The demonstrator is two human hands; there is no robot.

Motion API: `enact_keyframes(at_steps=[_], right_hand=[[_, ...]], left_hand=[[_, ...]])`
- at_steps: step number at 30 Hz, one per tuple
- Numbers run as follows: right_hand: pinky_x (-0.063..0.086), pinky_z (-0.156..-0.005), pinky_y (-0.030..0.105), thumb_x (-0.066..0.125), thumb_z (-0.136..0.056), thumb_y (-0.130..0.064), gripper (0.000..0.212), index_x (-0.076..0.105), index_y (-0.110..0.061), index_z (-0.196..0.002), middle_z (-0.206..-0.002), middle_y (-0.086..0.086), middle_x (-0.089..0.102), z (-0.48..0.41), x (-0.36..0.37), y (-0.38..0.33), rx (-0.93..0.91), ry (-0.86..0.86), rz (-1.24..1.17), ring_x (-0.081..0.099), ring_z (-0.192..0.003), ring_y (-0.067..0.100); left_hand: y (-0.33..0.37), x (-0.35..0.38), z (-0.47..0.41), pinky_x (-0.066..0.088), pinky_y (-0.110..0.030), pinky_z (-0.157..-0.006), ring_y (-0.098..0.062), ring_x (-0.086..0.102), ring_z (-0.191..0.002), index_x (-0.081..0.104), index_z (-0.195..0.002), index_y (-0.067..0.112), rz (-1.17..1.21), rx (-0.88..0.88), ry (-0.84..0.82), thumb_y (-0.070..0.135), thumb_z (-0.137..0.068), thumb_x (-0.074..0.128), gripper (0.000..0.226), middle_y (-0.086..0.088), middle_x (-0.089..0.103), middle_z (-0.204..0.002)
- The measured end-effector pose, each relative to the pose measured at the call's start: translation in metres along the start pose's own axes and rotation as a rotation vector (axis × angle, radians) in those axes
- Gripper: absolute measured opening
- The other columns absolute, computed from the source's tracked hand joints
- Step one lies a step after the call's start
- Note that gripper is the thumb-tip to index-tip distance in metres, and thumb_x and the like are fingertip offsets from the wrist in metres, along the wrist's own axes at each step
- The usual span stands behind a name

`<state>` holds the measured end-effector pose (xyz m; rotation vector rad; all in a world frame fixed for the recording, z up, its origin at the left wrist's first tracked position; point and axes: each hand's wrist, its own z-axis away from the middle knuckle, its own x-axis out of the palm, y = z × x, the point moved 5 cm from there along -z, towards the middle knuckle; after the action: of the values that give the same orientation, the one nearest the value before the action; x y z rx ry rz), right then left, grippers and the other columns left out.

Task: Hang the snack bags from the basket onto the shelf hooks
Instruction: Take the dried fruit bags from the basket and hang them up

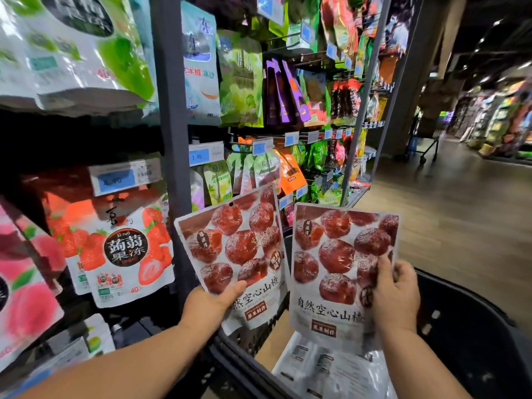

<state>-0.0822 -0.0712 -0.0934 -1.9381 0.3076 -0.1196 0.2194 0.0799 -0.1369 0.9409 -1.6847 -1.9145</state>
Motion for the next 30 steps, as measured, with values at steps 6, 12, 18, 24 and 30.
enact_keyframes(at_steps=[6,12,18,24,30], right_hand=[[0.042,-0.061,0.03,0.052,-0.101,-0.031,0.024,0.051,-0.017,-0.081,-0.076,0.003,0.059,-0.003,0.004,-0.027,-0.028,-0.024,-0.091,0.053,-0.068,0.017],[0.048,-0.065,0.034,0.052,-0.101,-0.035,0.022,0.053,-0.019,-0.085,-0.083,0.004,0.065,-0.007,0.024,-0.062,-0.038,-0.089,-0.206,0.061,-0.074,0.017],[0.039,-0.052,0.011,0.054,-0.101,-0.025,0.023,0.052,-0.011,-0.083,-0.074,0.001,0.056,0.004,0.051,-0.113,-0.118,-0.136,-0.26,0.05,-0.064,0.009],[0.029,-0.049,0.02,0.055,-0.1,-0.024,0.032,0.047,-0.005,-0.076,-0.068,0.006,0.047,0.034,0.083,-0.15,-0.168,-0.213,-0.172,0.04,-0.058,0.015],[0.028,-0.055,0.034,0.055,-0.099,-0.029,0.037,0.042,-0.013,-0.069,-0.066,0.006,0.046,0.069,0.112,-0.18,-0.153,-0.28,-0.112,0.041,-0.062,0.024]], left_hand=[[0.013,0.003,-0.008,0.045,-0.027,-0.073,-0.019,0.062,-0.072,0.067,-0.078,0.006,0.132,-0.056,0.043,0.045,-0.071,0.083,0.043,0.0,0.069,-0.078],[0.033,0.001,0.001,0.05,-0.037,-0.077,-0.024,0.064,-0.073,0.069,-0.086,0.002,0.193,-0.036,0.082,0.053,-0.068,0.083,0.056,-0.01,0.068,-0.084],[0.067,-0.034,0.026,0.045,-0.031,-0.064,-0.03,0.068,-0.072,0.074,-0.078,0.002,0.201,0.107,0.084,0.062,-0.058,0.081,0.063,-0.014,0.073,-0.075],[0.079,-0.079,0.046,0.055,-0.032,-0.079,-0.011,0.069,-0.075,0.076,-0.078,0.018,0.2,0.16,0.013,0.05,-0.067,0.085,0.034,0.012,0.074,-0.075],[0.078,-0.119,0.069,0.05,-0.029,-0.079,-0.014,0.072,-0.088,0.078,-0.085,0.015,0.343,0.076,0.031,0.035,-0.075,0.081,0.023,0.002,0.078,-0.09]])
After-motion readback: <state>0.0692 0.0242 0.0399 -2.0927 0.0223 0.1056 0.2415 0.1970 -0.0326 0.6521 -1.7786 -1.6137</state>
